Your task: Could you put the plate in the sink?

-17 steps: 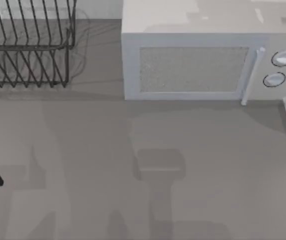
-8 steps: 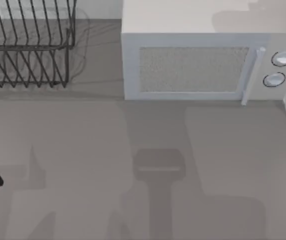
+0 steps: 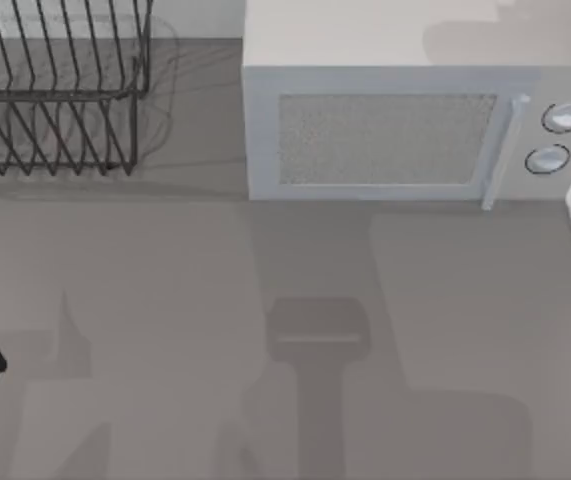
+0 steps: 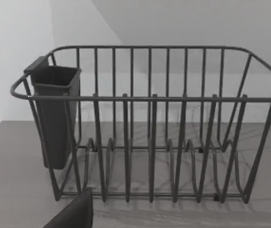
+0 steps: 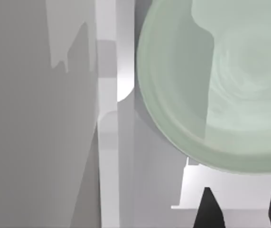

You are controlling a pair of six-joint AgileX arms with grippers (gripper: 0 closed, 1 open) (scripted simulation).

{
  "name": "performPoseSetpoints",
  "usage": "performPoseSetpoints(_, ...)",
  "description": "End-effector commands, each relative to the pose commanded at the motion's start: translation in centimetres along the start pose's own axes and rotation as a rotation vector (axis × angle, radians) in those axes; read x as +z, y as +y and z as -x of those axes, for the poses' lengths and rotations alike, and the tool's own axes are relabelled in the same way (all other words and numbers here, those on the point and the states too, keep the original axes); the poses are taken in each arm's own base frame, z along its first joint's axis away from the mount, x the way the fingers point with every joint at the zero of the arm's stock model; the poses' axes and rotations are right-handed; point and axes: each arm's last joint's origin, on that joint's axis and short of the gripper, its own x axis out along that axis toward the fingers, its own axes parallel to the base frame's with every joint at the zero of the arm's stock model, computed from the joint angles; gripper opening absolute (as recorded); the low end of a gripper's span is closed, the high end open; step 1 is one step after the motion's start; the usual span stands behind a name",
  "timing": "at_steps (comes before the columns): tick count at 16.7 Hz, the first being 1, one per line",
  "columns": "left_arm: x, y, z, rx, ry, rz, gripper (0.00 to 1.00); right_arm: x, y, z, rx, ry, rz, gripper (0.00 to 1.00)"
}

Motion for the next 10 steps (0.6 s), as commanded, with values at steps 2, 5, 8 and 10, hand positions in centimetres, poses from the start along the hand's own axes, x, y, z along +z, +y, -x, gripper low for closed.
performPoseSetpoints(2,0.00,0.00,0.00,0.000,0.000,0.000,1.00,0.00,0.00,0.00,0.000,0.000,0.000,0.68)
performPoseSetpoints(5,0.00,0.00,0.00,0.000,0.000,0.000,1.00,0.00,0.00,0.00,0.000,0.000,0.000,0.90)
performPoseSetpoints(8,0.00,0.00,0.00,0.000,0.000,0.000,1.00,0.00,0.00,0.00,0.000,0.000,0.000,1.00)
performPoseSetpoints(10,0.00,0.00,0.00,0.000,0.000,0.000,1.00,0.00,0.00,0.00,0.000,0.000,0.000,1.00)
